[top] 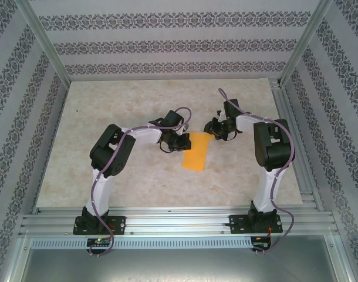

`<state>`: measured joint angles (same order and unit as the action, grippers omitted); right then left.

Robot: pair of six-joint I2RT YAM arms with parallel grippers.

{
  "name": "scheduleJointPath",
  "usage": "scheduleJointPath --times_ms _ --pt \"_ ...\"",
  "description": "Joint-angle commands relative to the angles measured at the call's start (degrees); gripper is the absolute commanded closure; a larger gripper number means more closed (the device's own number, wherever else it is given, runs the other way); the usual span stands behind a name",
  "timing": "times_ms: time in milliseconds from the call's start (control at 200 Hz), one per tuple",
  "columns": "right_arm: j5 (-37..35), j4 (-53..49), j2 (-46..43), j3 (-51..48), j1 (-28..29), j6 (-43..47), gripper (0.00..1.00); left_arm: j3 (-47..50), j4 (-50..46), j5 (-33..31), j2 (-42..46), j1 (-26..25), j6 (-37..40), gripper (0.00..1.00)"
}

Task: Fold a paper plane with a square sheet of paper (pick it up from the middle)
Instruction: Fold the square sheet of paper in half at the center of the table.

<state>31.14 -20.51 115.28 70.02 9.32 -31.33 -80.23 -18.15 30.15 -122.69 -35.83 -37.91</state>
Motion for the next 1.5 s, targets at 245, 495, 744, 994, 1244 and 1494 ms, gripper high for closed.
scheduleJointPath --times_ms 245,495,744,994,1244,1494 --pt "0.52 -0.42 -6.57 -1.58 -0.01 -0.33 0.71 1.08 -5.4 -2.2 -2.66 -1.17 0.84 1.0" --pt "2.74 5.0 -6.95 -7.66 2.06 -3.65 0.71 1.48 -5.14 -2.21 -2.43 -1.17 0.81 1.0" --pt "-2.04 2.88 -4.88 -9.19 2.73 -3.17 0.71 1.38 -5.14 -2.2 -2.29 -1.17 0.75 1.0" --pt "1.6 3.97 -13.03 -12.36 3.85 -4.27 0.7 1.56 -5.14 -2.16 -2.03 -1.17 0.9 1.0" --pt "1.5 9.09 -12.83 -19.03 6.9 -7.84 0.7 1.82 -4.61 -2.29 -1.89 -1.17 0.39 1.0" --pt "-1.47 7.2 -14.01 -21.07 8.07 -7.39 0.71 1.92 -4.8 -2.27 -1.84 -1.17 0.66 1.0"
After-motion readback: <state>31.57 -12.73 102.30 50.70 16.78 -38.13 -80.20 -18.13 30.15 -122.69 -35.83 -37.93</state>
